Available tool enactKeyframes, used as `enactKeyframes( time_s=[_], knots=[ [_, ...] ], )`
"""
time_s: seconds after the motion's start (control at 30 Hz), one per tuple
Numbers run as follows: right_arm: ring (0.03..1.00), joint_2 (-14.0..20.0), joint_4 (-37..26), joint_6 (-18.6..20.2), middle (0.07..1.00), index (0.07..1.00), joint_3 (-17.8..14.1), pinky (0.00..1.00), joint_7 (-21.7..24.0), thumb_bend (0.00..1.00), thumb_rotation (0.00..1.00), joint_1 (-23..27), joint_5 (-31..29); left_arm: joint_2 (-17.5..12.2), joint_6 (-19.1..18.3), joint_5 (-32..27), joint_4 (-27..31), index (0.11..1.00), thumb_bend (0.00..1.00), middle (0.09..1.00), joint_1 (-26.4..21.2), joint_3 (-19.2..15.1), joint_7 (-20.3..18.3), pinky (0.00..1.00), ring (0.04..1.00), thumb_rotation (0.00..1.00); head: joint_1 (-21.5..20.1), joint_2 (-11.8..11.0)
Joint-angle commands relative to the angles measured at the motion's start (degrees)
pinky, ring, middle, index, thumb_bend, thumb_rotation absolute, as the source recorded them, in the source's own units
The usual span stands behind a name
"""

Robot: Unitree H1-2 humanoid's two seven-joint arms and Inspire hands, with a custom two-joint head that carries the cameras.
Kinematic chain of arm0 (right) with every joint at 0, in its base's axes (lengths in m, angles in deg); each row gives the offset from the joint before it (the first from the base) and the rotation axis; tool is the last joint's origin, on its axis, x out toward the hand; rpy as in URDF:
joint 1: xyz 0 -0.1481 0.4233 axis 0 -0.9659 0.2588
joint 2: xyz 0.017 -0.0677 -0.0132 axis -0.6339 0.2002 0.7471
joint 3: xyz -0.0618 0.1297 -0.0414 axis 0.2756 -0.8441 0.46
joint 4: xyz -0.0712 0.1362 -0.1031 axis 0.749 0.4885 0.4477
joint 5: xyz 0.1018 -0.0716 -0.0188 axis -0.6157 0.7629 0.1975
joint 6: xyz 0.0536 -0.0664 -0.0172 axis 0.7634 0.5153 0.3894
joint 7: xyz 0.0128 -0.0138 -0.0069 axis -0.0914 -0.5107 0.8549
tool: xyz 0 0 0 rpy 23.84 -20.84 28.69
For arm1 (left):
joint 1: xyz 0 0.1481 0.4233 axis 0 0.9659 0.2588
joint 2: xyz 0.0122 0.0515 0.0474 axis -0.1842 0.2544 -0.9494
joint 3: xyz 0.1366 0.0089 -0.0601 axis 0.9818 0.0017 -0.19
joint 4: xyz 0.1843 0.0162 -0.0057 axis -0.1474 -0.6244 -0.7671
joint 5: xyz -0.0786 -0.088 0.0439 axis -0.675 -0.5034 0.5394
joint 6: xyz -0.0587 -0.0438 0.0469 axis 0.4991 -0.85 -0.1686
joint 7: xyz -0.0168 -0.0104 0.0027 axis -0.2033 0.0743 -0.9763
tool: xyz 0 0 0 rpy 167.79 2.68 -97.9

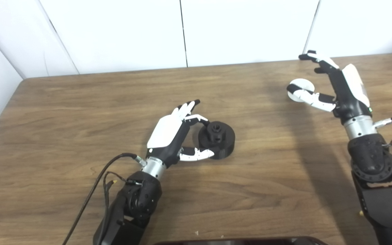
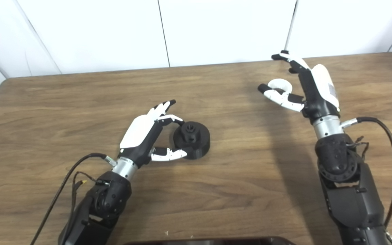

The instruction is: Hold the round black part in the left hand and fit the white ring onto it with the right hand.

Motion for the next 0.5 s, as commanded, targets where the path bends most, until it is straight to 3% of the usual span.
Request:
enactKeyframes(
  time_s=[0.0,0.2,0.3,0.47],
  knots=[
    [0.876,2.57,-0.87,0.15,0.912,0.798,-1.04,0.76,-0.16,0.66,0.48,3.38,0.86,-0.86,-0.60,1.20,-1.28,0.619,1.00,1.000,-0.58,0.10,-0.17,1.00,1.000,0.40,0.00,0.04],
    [0.906,6.47,0.18,8.09,0.944,0.797,0.43,0.74,4.09,0.73,0.53,4.72,6.54,-0.95,-0.65,1.25,-1.52,0.619,1.00,1.000,-0.74,0.22,-0.03,1.00,1.000,0.40,0.14,-0.12],
    [0.923,7.98,1.08,12.13,0.971,0.814,2.05,0.73,7.55,0.81,0.61,5.60,8.41,-1.00,-1.00,1.17,-1.32,0.616,1.00,1.000,-0.78,0.15,-0.32,1.00,1.000,0.40,0.15,-0.08],
    [0.956,8.95,3.63,16.94,0.997,0.831,4.55,0.75,11.69,0.90,0.64,8.09,10.14,-1.08,-0.46,0.90,-1.61,0.613,1.00,1.000,-1.00,0.03,0.00,1.00,1.000,0.40,0.27,-0.28]
  ],
)
